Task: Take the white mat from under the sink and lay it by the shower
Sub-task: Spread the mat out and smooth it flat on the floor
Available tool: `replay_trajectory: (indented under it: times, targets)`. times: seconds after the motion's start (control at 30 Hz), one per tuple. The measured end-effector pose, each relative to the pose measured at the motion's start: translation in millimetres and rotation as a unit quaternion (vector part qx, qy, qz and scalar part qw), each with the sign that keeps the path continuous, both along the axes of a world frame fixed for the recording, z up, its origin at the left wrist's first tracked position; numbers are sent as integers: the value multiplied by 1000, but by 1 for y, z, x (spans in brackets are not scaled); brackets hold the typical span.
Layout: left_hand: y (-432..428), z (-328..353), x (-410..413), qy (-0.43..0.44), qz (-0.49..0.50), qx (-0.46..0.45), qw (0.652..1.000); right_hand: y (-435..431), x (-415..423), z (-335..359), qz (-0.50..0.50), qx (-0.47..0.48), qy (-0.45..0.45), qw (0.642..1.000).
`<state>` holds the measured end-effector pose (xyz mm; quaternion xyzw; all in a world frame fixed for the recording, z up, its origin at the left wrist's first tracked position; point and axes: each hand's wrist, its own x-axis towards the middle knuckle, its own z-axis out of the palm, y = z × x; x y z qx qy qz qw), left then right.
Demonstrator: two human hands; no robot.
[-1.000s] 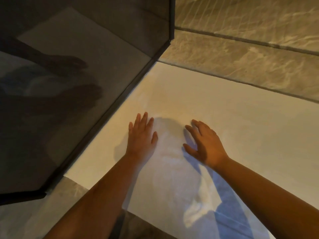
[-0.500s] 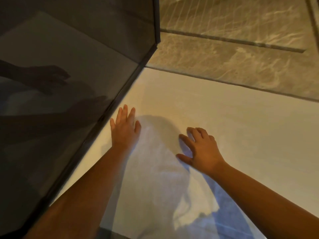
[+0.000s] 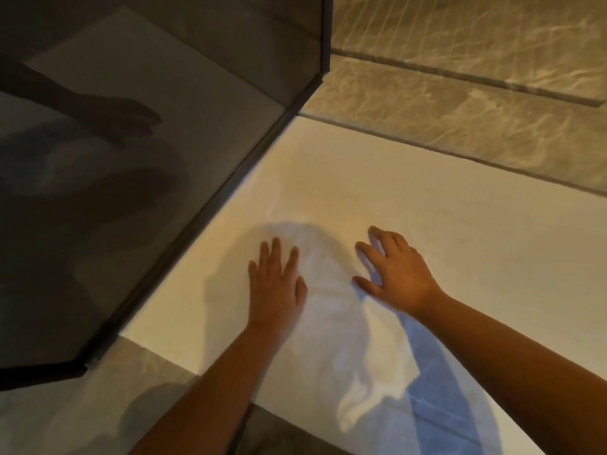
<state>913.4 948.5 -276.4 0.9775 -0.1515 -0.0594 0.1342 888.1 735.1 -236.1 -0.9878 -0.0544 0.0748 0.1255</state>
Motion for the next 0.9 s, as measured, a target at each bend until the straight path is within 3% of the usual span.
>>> replay_trajectory:
  times: [0.17, 0.47, 0.9]
  targets:
    - [-45, 3, -46, 20, -64, 13, 998, -20, -42, 0, 35, -22, 27, 999]
    - [-93, 3, -106, 42, -202, 16, 978, -67, -118, -2, -6, -48, 101, 994]
    - [-158, 8, -113, 49, -273, 90, 957, -153, -208, 5, -134, -54, 170, 975]
